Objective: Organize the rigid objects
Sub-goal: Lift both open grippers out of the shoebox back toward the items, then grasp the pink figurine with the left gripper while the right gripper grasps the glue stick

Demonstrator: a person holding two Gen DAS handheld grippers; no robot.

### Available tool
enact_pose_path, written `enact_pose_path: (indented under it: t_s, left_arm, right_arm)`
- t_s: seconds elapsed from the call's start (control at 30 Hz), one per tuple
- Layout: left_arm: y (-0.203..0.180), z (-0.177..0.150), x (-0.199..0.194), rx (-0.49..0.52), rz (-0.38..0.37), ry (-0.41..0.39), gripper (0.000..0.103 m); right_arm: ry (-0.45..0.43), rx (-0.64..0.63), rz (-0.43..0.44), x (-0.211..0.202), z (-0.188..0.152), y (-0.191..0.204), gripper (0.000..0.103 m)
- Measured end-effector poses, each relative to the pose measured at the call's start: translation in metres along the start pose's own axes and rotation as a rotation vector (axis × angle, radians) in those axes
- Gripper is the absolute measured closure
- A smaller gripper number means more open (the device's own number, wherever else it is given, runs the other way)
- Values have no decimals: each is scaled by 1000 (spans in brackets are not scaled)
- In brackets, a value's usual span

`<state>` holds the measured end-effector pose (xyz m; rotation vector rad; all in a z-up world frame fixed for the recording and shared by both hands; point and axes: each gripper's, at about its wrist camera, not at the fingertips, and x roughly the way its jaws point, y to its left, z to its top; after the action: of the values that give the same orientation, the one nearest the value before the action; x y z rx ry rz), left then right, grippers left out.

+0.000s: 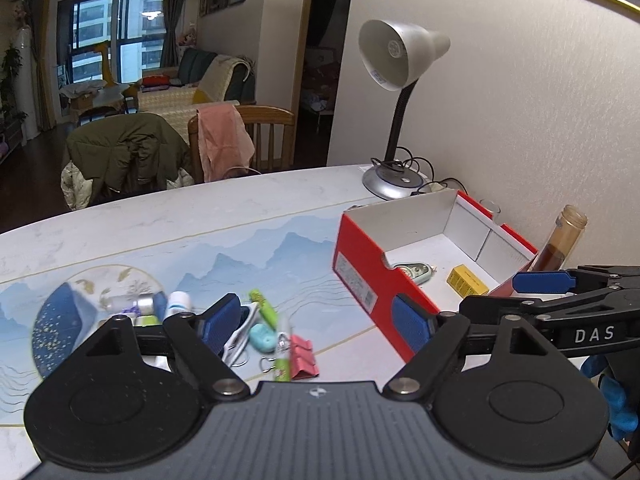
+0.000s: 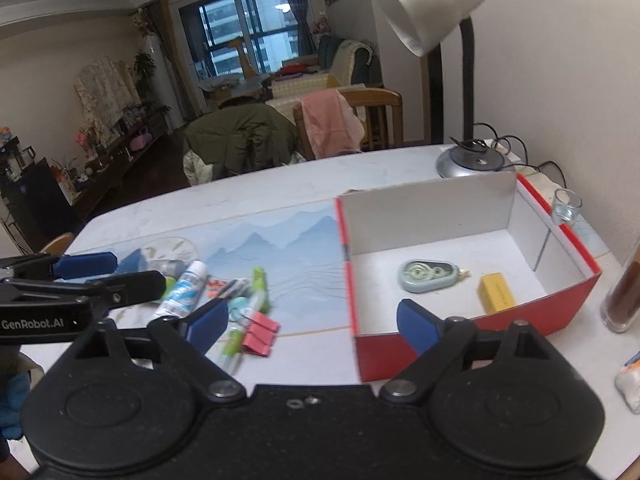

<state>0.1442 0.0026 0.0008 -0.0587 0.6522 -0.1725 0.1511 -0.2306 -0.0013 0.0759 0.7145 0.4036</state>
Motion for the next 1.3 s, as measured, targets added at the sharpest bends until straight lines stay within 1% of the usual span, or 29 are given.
enact_pose_path:
  t_s: [0.03, 0.07, 0.1, 0.13, 0.2, 0.37, 0.47, 0.67, 0.77, 0.9, 0.97, 1.13, 1.23, 1.3]
  left_arm:
    - [4, -2, -4, -1, 0, -4, 20]
    - [8, -4, -8, -2, 0, -10, 18]
    - [12, -5, -11, -3, 2, -16, 13]
    - [16, -7, -15, -4, 3, -21, 9]
    - [25, -10, -22, -10, 1, -29, 4]
    - [47, -20, -34, -16, 8, -51, 0]
    - [63, -28, -39, -21, -12, -44, 0]
    - [88, -49, -44, -25, -4, -45, 0]
    - [101, -59, -42, -41, -6, -27, 0]
    - [117, -71, -36, -47, 23, -25, 0]
    - [125, -75, -29, -49, 35, -17, 0]
    - [140, -88, -7, -47, 34, 8, 0]
    - [147, -94, 10, -60, 33, 71, 0]
    - [149, -97, 18, -47, 30, 83, 0]
  right_arm:
    - [-9, 3, 6, -2, -2, 5, 10]
    - [-20, 7, 9, -4, -4, 11, 7]
    - [-33, 9, 8, -5, -5, 16, 3]
    - [-46, 11, 8, -8, -7, 21, 1]
    - [-64, 12, 16, -10, -10, 32, 0]
    - [-87, 42, 11, -11, -15, 53, 0]
    - [-96, 50, 12, -11, -21, 66, 0]
    - [-113, 30, -33, -9, -32, 93, 0]
    - [-99, 57, -39, -4, -34, 98, 0]
    - [-73, 65, -38, 5, -35, 105, 0]
    - [-52, 49, -55, 12, -36, 109, 0]
    - [13, 19, -96, 39, -45, 113, 1]
    - [66, 0, -82, 58, -49, 114, 3]
    - [83, -17, -87, 70, -52, 117, 3]
